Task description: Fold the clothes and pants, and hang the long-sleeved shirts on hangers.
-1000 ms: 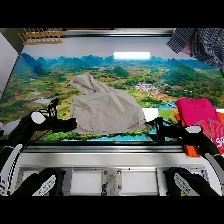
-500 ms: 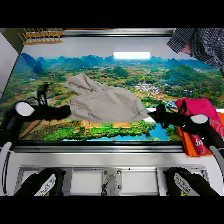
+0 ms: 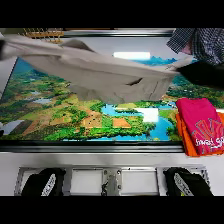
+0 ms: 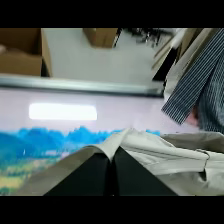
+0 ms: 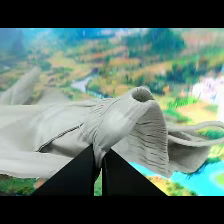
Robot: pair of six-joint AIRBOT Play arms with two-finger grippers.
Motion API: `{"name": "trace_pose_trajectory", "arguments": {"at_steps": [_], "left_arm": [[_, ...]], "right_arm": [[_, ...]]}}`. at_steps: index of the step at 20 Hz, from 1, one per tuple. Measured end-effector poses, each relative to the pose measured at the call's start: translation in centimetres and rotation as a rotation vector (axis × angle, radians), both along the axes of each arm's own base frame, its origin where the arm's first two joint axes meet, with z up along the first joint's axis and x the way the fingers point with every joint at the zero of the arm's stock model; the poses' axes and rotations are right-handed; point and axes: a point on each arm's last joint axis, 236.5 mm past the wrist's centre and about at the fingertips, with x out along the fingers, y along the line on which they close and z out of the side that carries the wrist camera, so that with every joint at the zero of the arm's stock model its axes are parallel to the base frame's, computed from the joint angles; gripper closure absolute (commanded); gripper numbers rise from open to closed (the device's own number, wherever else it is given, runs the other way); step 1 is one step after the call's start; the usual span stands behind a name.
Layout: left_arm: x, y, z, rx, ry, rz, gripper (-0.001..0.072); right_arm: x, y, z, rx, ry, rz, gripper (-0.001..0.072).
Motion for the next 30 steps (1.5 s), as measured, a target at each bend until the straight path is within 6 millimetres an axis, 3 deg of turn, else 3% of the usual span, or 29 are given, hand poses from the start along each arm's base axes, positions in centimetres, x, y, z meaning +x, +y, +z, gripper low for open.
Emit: {"name": "trace_pose_trajectory", "arguments": {"at_steps": [3, 6, 8, 11, 14, 17, 20, 22, 25, 28, 30], "left_arm": [[-5.2, -0.8, 5.6, -0.022, -0.179, -0.022, 0.0702], [-8.2, -1.1, 9.2, -0.045, -0.295, -0.043, 0.0703], [-8.2, -1.2, 10.4, -0.056, -0.319, -0.051, 0.0702], [-4.4, -1.5, 9.7, -0.054, -0.254, -0.059, 0.0703], [3.2, -2.0, 5.3, -0.053, -0.068, -0.071, 0.0703], [11.8, -2.8, -2.4, -0.063, 0.181, -0.091, 0.0702], [19.1, -4.3, -10.6, -0.129, 0.400, -0.136, 0.0703], [23.0, -5.1, -15.5, -0.187, 0.500, -0.149, 0.0703], [27.0, -5.6, -21.2, -0.252, 0.598, -0.147, 0.0703], [29.2, -5.8, -25.4, -0.284, 0.665, -0.136, 0.0703], [29.5, -6.0, -27.4, -0.287, 0.708, -0.140, 0.0704]], "right_arm": [[-3.7, 0.2, 4.5, -0.041, -0.112, -0.003, 0.0692], [-6.6, 0.4, 6.7, -0.039, -0.170, -0.015, 0.0692], [-7.9, 0.6, 7.3, -0.021, -0.173, -0.026, 0.0692], [-8.6, 0.6, 6.5, 0.009, -0.107, -0.041, 0.0692], [-7.1, 0.2, 3.9, 0.039, 0.035, -0.066, 0.0692], [-3.0, -0.8, -0.5, 0.038, 0.218, -0.089, 0.0692], [2.4, -1.7, -7.4, -0.004, 0.432, -0.109, 0.0692], [6.4, -2.1, -12.2, -0.030, 0.524, -0.114, 0.0692], [11.7, -2.7, -17.4, -0.039, 0.554, -0.143, 0.0692], [15.6, -3.2, -19.8, -0.040, 0.503, -0.174, 0.0692], [16.9, -3.6, -20.6, -0.064, 0.473, -0.177, 0.0692]]}}
